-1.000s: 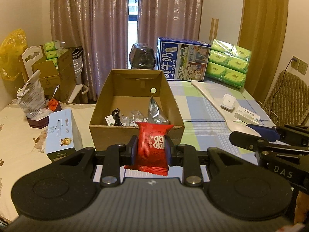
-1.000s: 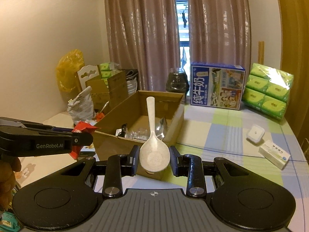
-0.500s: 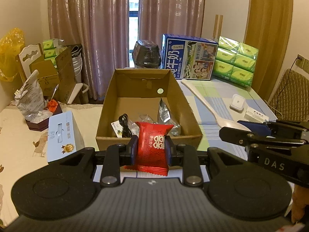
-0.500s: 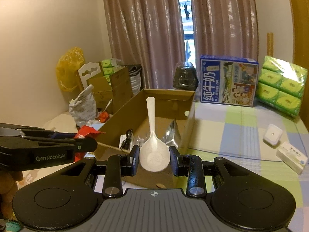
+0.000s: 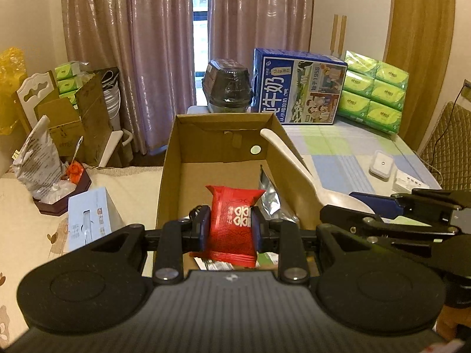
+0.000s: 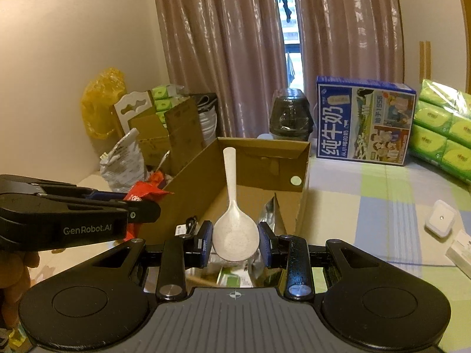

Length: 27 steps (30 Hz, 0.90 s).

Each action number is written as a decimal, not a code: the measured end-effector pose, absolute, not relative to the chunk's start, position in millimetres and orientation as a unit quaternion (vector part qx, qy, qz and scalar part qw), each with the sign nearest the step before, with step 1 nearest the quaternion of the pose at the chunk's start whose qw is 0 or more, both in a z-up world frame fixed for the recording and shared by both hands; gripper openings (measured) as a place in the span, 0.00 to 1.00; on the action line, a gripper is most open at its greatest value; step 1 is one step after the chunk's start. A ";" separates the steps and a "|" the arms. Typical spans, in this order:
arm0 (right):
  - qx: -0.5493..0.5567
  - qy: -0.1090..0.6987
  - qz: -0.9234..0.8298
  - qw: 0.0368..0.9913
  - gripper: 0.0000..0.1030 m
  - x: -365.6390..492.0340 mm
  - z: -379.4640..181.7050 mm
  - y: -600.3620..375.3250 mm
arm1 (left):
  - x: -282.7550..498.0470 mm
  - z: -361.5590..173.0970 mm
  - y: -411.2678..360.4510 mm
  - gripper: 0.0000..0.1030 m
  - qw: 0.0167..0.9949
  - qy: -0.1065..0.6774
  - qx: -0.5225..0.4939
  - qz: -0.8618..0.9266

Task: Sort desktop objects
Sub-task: 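Open the left gripper over the box to drop the candy while the right releases the spoon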

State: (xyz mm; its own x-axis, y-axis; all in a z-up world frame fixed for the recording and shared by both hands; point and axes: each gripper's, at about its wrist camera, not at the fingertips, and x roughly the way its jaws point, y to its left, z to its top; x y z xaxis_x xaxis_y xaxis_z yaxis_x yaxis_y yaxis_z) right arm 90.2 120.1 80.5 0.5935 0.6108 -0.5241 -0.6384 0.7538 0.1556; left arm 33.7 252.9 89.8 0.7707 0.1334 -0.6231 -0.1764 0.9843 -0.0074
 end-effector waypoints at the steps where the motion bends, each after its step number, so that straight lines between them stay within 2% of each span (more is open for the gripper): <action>1: -0.024 0.286 0.349 0.892 0.29 95.0 78.9 121.6 | 38.7 88.2 255.4 0.23 0.940 0.331 -0.032 0.082; 21: -0.012 0.300 0.340 0.891 0.29 147.6 60.4 143.5 | 93.0 59.4 282.4 0.23 0.930 0.356 -0.036 0.079; 22: -0.011 0.302 0.340 0.891 0.29 149.6 59.9 144.6 | 95.6 58.1 283.9 0.25 0.931 0.355 -0.041 0.078; 23: -0.010 0.303 0.339 0.890 0.29 150.5 59.2 145.3 | 98.3 56.4 286.1 0.35 0.931 0.355 -0.048 0.074; 24: -0.010 0.305 0.339 0.890 0.29 151.5 58.2 145.9 | 100.4 55.3 288.2 0.39 0.930 0.356 -0.054 0.072; 27: -0.008 0.307 0.339 0.889 0.29 152.3 55.5 148.3 | 99.8 53.6 289.6 0.38 0.930 0.356 -0.047 0.079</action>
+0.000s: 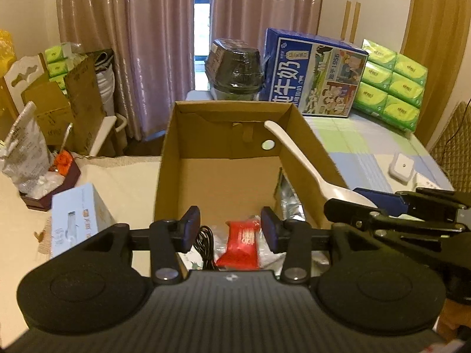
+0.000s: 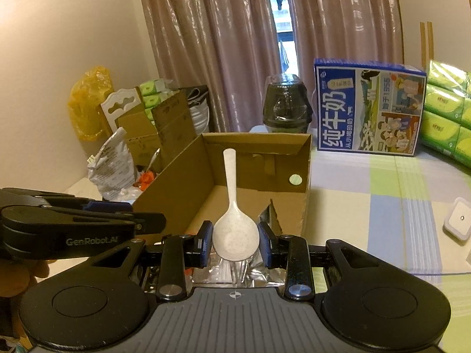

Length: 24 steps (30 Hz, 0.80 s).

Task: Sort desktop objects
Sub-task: 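Open the left gripper over the box to drop the candy while the right releases the spoon, then move both tools back over the table toward the night light and medicine box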

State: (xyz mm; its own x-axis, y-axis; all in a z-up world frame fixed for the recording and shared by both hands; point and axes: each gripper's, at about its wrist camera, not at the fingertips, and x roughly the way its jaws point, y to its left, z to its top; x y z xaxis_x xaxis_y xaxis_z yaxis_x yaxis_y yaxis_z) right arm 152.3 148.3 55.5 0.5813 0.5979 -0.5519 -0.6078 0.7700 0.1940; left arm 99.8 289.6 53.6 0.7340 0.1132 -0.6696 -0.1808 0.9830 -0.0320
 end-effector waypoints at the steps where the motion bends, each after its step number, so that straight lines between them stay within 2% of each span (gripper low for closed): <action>1: -0.007 0.309 0.338 0.889 0.29 152.9 54.4 148.2 | 98.7 54.0 289.4 0.38 0.930 0.355 -0.047 0.080; 10: 0.026 0.323 0.351 0.878 0.31 159.2 50.2 150.8 | 76.3 61.3 300.7 0.38 0.933 0.339 -0.059 0.101; 19: 0.037 0.319 0.340 0.884 0.49 146.4 56.0 112.7 | 52.7 70.6 292.4 0.40 0.936 0.328 -0.069 0.105; 24: 0.042 0.315 0.326 0.890 0.63 129.6 62.6 78.6 | 39.8 72.6 273.3 0.47 0.937 0.327 -0.074 0.098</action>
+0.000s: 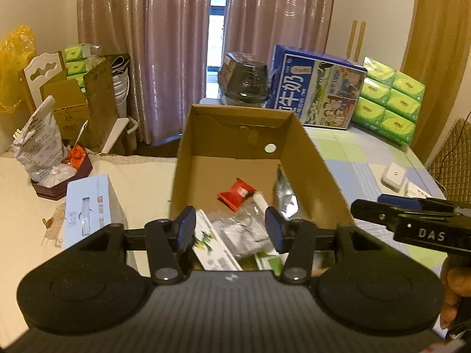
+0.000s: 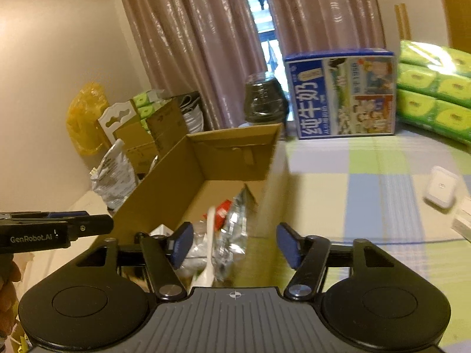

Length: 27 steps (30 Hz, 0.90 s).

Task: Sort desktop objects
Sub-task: 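Move both tools back over the table toward the night light and medicine box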

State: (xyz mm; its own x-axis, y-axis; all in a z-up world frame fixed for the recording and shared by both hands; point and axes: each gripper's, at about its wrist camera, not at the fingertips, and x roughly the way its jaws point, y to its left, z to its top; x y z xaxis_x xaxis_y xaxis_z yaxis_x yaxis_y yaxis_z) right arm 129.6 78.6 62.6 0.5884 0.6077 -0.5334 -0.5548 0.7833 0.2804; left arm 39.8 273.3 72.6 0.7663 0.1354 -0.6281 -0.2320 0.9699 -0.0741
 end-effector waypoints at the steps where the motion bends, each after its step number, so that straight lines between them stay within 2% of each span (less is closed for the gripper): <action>1: 0.043 0.313 0.323 0.892 0.64 125.8 64.2 70.5 | 36.6 73.8 267.5 0.48 0.937 0.326 -0.074 0.095; 5: 0.050 0.311 0.304 0.899 0.75 112.3 69.2 35.0 | 26.1 79.5 240.4 0.51 0.940 0.324 -0.067 0.079; 10: 0.051 0.314 0.275 0.907 0.86 99.5 72.3 -11.9 | 18.2 86.4 195.1 0.63 0.943 0.323 -0.057 0.047; 14: 0.048 0.313 0.251 0.915 0.93 91.2 75.7 -49.4 | 13.4 90.0 158.6 0.77 0.945 0.323 -0.049 0.020; 20: 0.044 0.309 0.228 0.922 0.98 80.3 83.5 -100.1 | 13.1 90.1 111.6 0.93 0.945 0.323 -0.044 -0.012; 27: 0.052 0.312 0.213 0.925 0.98 77.3 88.4 -140.1 | 18.0 88.9 72.5 0.99 0.944 0.329 -0.022 -0.035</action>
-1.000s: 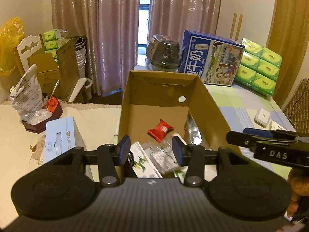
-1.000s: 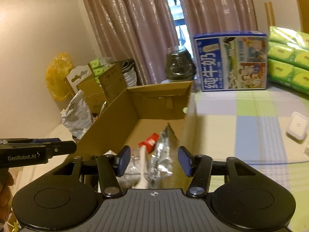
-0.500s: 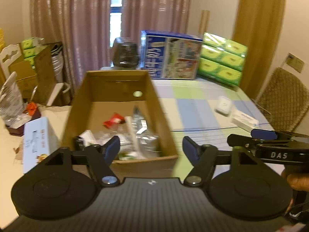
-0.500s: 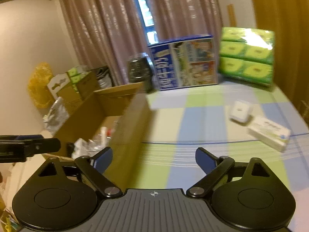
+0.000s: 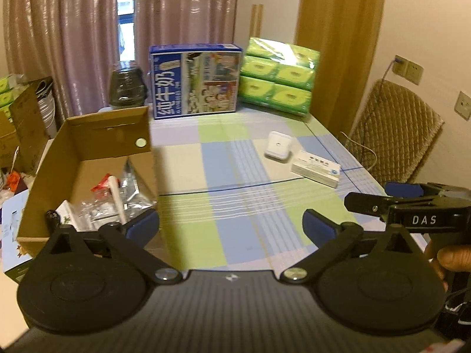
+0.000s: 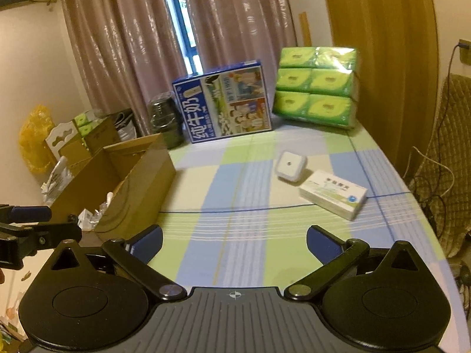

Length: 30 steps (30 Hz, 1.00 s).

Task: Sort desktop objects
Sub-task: 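Move both tools back over the table toward the night light and medicine box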

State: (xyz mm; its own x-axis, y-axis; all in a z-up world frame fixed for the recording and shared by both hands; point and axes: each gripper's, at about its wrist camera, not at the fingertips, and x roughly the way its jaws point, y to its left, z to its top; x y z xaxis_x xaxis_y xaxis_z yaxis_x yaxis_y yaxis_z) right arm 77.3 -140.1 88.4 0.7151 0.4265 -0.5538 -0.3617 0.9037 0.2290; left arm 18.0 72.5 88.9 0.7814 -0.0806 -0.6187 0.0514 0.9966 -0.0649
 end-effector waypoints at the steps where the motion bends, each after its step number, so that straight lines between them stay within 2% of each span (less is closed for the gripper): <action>1: 0.054 0.312 0.212 0.925 0.98 76.9 89.2 -145.2 | 19.5 88.7 67.3 0.99 0.943 0.331 -0.019 -0.038; 13: 0.032 0.314 0.196 0.928 0.98 93.4 102.1 -188.8 | 49.5 78.9 24.6 0.99 0.929 0.355 0.021 -0.104; 22: -0.092 0.326 0.223 0.914 0.98 140.4 100.5 -201.7 | 100.8 67.2 2.6 0.99 0.926 0.348 0.079 -0.123; 30: -0.173 0.353 0.272 0.878 0.98 210.1 71.1 -209.2 | 169.0 58.2 -6.4 0.99 0.924 0.345 0.068 -0.149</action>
